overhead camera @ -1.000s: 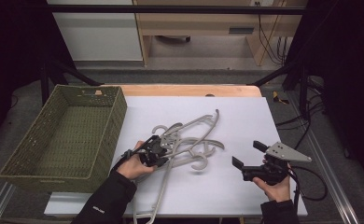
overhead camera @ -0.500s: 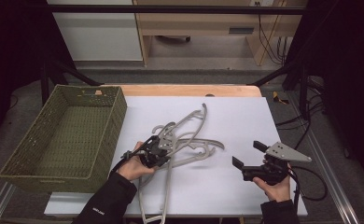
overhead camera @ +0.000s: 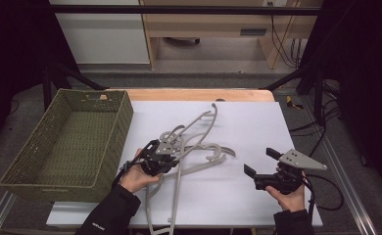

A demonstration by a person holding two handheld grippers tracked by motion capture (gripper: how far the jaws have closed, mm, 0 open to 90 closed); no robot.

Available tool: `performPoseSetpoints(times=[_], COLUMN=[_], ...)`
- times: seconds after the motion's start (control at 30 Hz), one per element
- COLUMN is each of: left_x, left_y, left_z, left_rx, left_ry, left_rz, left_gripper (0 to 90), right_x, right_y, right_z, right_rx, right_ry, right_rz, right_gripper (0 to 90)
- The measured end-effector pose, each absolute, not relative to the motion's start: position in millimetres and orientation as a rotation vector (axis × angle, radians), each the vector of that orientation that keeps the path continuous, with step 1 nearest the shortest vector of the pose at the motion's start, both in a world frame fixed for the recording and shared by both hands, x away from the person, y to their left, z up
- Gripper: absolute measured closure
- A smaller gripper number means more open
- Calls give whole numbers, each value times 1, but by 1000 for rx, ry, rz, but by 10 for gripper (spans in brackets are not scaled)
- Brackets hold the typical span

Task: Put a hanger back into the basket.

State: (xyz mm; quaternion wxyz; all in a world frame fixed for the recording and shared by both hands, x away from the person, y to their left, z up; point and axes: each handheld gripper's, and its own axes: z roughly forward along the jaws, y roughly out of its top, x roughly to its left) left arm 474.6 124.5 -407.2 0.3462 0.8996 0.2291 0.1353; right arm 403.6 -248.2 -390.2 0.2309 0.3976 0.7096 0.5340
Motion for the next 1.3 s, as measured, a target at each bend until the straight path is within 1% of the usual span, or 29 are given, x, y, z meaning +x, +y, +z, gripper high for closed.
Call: performPoseSetpoints(times=[0.13, 0.27, 0.63, 0.87, 1.3], left_x=[467, 459, 445, 433, 422], left_y=[127, 126, 133, 144, 169], left_z=[-401, -394, -378, -361, -330], left_rx=[2302, 2284, 2213, 2148, 2087], left_ry=[568, 542, 557, 556, 555], left_rz=[337, 354, 329, 327, 367], left_gripper=[820, 820, 820, 820, 820], right_x=[403, 403, 402, 402, 402], right_y=[-248, -249, -251, -252, -252], right_z=[-390, -391, -391, -390, -391], right_rx=[1099, 1102, 1100, 1104, 1106], right_ry=[1945, 1949, 1946, 1941, 1939], right_rz=[1466, 1461, 1457, 1461, 1454], right_gripper=[11, 11, 10, 10, 10])
